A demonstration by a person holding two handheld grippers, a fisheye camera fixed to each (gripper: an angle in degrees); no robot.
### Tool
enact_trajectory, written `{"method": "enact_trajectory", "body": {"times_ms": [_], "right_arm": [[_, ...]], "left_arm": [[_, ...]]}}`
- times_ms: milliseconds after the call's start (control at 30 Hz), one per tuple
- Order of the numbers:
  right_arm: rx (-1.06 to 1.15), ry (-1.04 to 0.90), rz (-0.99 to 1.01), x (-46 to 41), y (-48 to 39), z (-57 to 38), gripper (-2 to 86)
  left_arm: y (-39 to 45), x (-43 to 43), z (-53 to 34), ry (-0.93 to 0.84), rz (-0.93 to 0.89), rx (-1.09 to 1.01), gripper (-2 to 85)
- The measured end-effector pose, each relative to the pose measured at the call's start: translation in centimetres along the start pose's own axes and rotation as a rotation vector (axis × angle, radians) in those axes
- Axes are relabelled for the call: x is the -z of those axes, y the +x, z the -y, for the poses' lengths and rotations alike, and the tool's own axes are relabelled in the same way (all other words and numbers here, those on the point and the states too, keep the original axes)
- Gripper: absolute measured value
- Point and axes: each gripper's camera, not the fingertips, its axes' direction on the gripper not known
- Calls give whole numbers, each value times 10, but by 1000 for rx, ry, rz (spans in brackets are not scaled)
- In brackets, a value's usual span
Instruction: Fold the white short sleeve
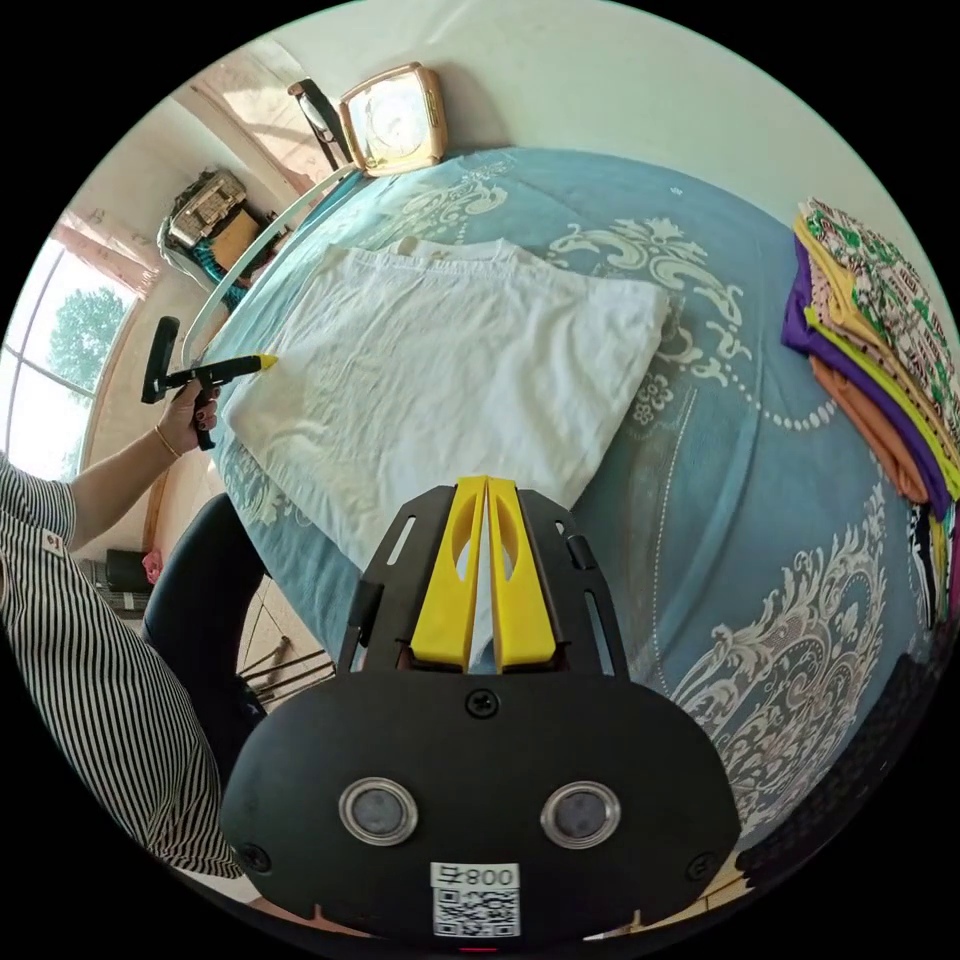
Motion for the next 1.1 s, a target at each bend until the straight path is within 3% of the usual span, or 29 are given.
{"method": "enact_trajectory", "body": {"times_ms": [67,300,533,700,933,1100], "right_arm": [[-49,-9,41,-2,14,1,2],[-149,137,76,82,30,-39,2],[-267,67,128,75,49,-102,4],[-349,37,142,82,75,-109,8],[-470,206,281,129,107,-140,65],[-493,181,331,136,130,-133,75]], "left_arm": [[-4,5,-2,29,-21,50,2],[18,18,-50,40,-64,-99,2],[6,-47,-114,-159,33,-40,2],[7,-47,-139,-96,-23,-30,2],[63,-83,-176,-112,-160,-225,7],[124,-130,-195,-152,-268,-397,28]]}}
